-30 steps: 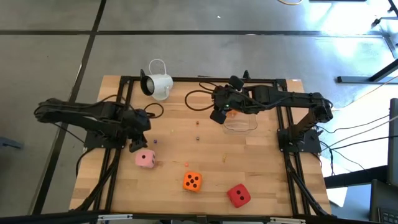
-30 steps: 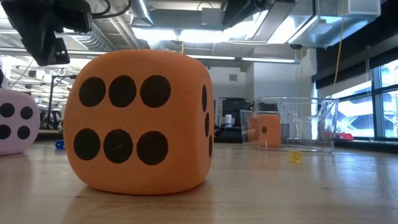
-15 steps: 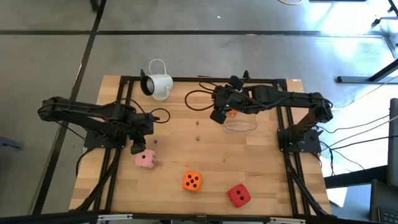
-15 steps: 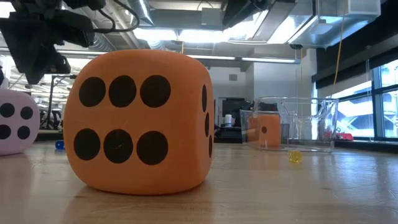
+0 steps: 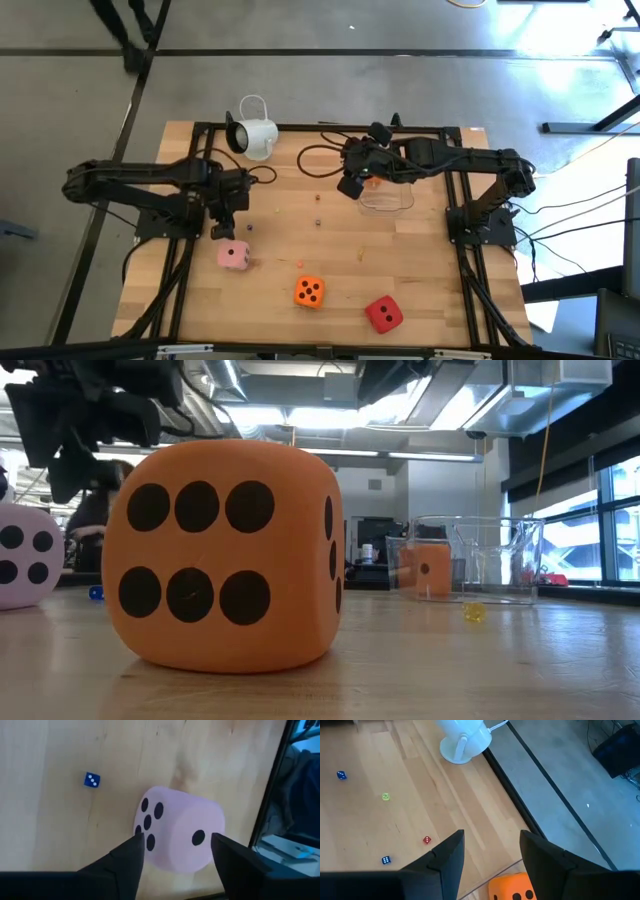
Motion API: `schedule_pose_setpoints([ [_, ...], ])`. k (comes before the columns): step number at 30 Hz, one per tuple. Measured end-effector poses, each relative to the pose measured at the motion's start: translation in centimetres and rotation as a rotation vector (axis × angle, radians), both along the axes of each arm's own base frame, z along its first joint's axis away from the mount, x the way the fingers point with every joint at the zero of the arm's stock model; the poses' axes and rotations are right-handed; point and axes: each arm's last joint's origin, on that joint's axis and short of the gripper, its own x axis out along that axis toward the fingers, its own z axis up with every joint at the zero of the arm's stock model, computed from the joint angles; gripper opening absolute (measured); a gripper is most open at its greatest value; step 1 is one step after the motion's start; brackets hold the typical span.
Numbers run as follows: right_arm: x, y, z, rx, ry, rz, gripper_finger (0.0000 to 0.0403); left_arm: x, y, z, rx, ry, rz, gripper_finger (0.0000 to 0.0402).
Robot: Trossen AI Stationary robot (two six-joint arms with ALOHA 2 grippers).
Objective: Pick & Place Dice
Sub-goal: Put the large pink die into the transparent bin
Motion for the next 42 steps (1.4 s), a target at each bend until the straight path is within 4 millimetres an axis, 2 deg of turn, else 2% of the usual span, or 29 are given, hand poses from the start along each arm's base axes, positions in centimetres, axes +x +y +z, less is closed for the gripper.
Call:
schedule_pose_setpoints([
  [6,0.0,0.6,0.0,0.000,0.000,0.018,0.0190,0.1,0.4,-0.5,-0.037,0.008,-0.013,0.0231],
  [11,0.0,1.0,0.0,0.000,0.000,0.030,0.0190,-0.2,0.3,-2.4,-0.061,0.071,-0.017,0.0229],
  [14,0.0,1.0,0.0,0.000,0.000,0.032,0.0190,-0.5,0.0,-3.6,-0.134,0.089,-0.011,0.0232],
  [18,0.0,1.0,0.0,0.000,0.000,0.031,0.0190,-0.3,-0.3,-3.9,-0.228,0.054,-0.014,0.0235],
  [29,0.0,1.0,0.0,0.000,-0.001,0.032,0.0190,0.3,-1.5,-4.3,-0.137,0.076,-0.005,0.0235],
  [36,0.0,1.0,0.0,0.000,-0.001,0.032,0.0190,1.6,-2.8,-4.8,-0.105,0.064,-0.048,0.0233],
  [42,0.0,1.4,0.0,0.000,-0.002,0.041,0.0190,3.4,-4.1,-6.8,-0.111,0.098,-0.162,0.0221],
])
